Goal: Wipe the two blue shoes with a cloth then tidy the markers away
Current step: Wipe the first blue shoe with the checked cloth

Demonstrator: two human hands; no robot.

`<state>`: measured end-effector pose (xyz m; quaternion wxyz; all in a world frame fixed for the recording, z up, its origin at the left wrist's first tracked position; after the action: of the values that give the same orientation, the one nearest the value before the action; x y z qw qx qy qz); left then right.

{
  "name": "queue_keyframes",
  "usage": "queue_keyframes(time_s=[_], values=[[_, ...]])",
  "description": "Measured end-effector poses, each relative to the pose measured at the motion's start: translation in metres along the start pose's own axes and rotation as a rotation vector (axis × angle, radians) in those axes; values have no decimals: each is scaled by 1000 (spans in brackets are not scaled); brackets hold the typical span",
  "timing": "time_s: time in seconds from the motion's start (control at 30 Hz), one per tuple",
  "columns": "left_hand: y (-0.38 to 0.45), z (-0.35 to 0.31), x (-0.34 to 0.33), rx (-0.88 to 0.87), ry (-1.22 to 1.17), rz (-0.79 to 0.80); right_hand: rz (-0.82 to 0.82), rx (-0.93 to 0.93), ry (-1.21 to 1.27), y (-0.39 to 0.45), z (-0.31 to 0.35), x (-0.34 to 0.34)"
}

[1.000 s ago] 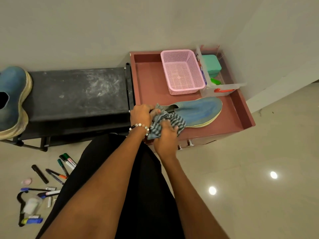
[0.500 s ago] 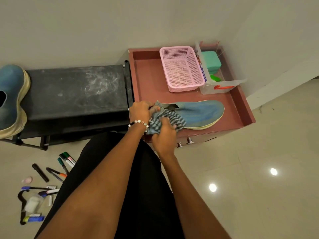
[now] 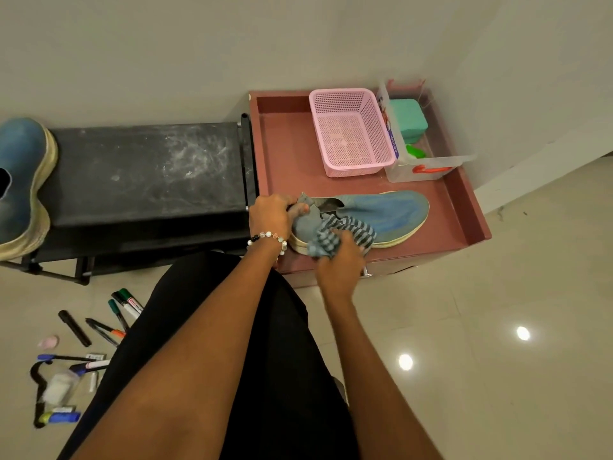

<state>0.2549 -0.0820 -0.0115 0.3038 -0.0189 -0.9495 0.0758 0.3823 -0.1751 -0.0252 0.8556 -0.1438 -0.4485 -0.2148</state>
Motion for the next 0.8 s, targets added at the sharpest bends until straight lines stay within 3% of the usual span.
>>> queue_keyframes(time_s=[0.07, 0.13, 0.27, 0.33, 0.5, 0.6, 0.67, 0.8], values=[[0, 0, -1, -6, 13, 7, 23, -107, 69, -6, 21, -4], [1, 1, -2, -1, 19, 28, 110, -75, 174, -7, 33, -3], [1, 3, -2, -40, 21, 9, 208, 359, 84, -13, 14, 12], [0, 3, -2, -54, 21, -1, 187, 454, -7, -3, -7, 19], [0, 0, 0, -22, -2, -1, 38, 190, -74, 18, -36, 29], [-4, -1, -1, 3, -20, -29, -70, -44, -79, 0, -12, 13], [-6, -2, -2, 9, -13, -51, -30, -176, -6, -9, 15, 0], [-4, -2, 0, 29, 10, -5, 146, -29, 108, -14, 42, -13]])
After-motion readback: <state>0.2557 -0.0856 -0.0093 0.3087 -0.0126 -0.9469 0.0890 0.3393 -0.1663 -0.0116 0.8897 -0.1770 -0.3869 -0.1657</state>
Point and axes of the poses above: each hand's wrist, its own y-axis towards the middle knuckle, its own x-axis out of the back of the hand, z = x × y, the point moved 4 cm from there along y, towards the middle knuckle, and after that the axes turned 13 degrees about -y, right-handed, at the moved point
